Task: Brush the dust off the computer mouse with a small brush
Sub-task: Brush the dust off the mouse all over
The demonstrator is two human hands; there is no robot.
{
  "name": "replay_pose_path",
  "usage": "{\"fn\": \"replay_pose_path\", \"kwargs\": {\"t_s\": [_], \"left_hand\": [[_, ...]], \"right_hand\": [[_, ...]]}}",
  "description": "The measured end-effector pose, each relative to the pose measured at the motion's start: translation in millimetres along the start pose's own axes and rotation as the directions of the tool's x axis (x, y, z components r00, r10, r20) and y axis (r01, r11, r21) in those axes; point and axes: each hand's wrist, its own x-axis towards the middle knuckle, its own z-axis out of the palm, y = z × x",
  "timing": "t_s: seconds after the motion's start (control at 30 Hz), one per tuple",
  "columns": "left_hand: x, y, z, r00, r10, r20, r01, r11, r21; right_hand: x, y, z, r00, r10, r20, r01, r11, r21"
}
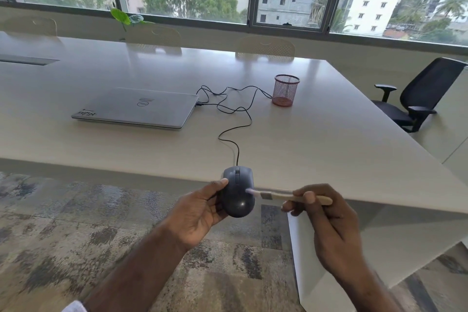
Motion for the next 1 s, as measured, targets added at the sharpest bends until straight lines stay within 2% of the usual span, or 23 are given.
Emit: {"fn": "replay_pose_path", "kwargs": {"t_s": [0.17,0.27,0.37,0.5,0.63,0.77,0.87,1.0], "left_hand": [[0,-1,-1,1.0,-0.008,-0.015,0.008,1.0,-0.005],[1,-2,-1,1.0,-0.005,-0.015,0.005,1.0,0.002],[1,-3,0,1.0,0.0,-0.008,0.0,1.0,0.011],[2,-3,-1,1.0,-0.002,-0.017,0.002,1.0,0.025],[3,-4,-3,0.999,0.0,-0.032,0.0,1.0,0.014],[5,-6,-3,1.0,0.0,-0.026,0.0,1.0,0.013],[5,-7,0,1.0,0.0,-0.025,0.0,1.0,0.023],[4,-9,2,1.0,0.006,0.008,-0.007,0.999,0.032]], "right_hand": [[-10,1,2,0.992,0.009,0.127,-0.007,1.0,-0.017],[-4,-3,5,0.994,-0.03,0.105,0.03,1.0,0.001],[7,-1,6,0.996,-0.063,0.058,0.067,0.995,-0.069],[4,7,4,0.986,-0.039,0.162,0.064,0.985,-0.157],[-1,8,0,0.962,-0.005,0.273,0.05,0.986,-0.159],[7,2,3,0.968,0.004,0.252,0.015,0.997,-0.075],[16,-1,5,0.973,-0.005,0.23,0.041,0.987,-0.153],[17,-4,11,0.946,-0.001,0.325,0.091,0.961,-0.26]]}}
